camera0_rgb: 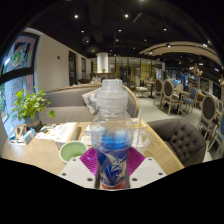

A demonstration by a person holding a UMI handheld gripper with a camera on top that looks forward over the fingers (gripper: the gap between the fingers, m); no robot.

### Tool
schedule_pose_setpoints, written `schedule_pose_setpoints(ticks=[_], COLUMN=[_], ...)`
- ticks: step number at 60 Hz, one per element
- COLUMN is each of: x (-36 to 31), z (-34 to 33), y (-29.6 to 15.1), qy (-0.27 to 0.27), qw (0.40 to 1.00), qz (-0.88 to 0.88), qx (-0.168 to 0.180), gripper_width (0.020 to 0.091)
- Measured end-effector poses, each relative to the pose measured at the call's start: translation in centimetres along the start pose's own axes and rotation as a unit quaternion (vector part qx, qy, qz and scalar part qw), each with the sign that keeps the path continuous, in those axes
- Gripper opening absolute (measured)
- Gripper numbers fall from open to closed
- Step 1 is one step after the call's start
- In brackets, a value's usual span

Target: Pour water

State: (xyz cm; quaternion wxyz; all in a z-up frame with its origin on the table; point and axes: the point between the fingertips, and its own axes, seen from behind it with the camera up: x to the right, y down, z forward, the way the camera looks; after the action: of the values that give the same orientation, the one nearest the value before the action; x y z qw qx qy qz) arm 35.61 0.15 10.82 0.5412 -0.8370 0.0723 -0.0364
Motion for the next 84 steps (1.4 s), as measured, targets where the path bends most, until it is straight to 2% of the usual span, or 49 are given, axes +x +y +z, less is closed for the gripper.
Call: schedule_pose_setpoints(ticks=[17, 20, 30, 35, 37, 39, 42, 43, 45, 49, 65, 75, 84], x=[1.2, 1.2, 2.0, 1.8, 1.8, 1.8, 1.5, 1.5, 1.6, 1.9, 1.1, -0.2, -2.2], z=[1.0, 0.8, 0.5, 0.6, 0.9, 0.7, 0.2, 0.0, -0.3, -2.4, -13.7, -21.7, -26.1], y=[3.5, 3.2, 3.3, 3.6, 4.3, 4.9, 5.5, 5.7, 6.1, 6.3, 5.0, 3.0, 2.0], qy=[0.021, 0.021, 0.024, 0.024, 0.025, 0.023, 0.016, 0.013, 0.013, 0.021, 0.027, 0.038, 0.033], qw=[1.0, 1.0, 0.999, 0.999, 0.999, 0.999, 0.998, 0.997, 0.997, 0.995, 0.99, 0.989, 0.99], qz=[-0.01, -0.005, 0.025, 0.025, 0.027, 0.029, 0.033, 0.035, 0.037, 0.034, 0.024, 0.009, 0.0], qx=[-0.003, 0.01, 0.011, -0.005, -0.021, -0.037, -0.057, -0.062, -0.074, -0.091, -0.134, -0.143, -0.138], gripper_width=[0.0351, 0.0358, 0.0472, 0.0521, 0.0556, 0.0631, 0.0842, 0.087, 0.0827, 0.0866, 0.0856, 0.0858, 0.0857])
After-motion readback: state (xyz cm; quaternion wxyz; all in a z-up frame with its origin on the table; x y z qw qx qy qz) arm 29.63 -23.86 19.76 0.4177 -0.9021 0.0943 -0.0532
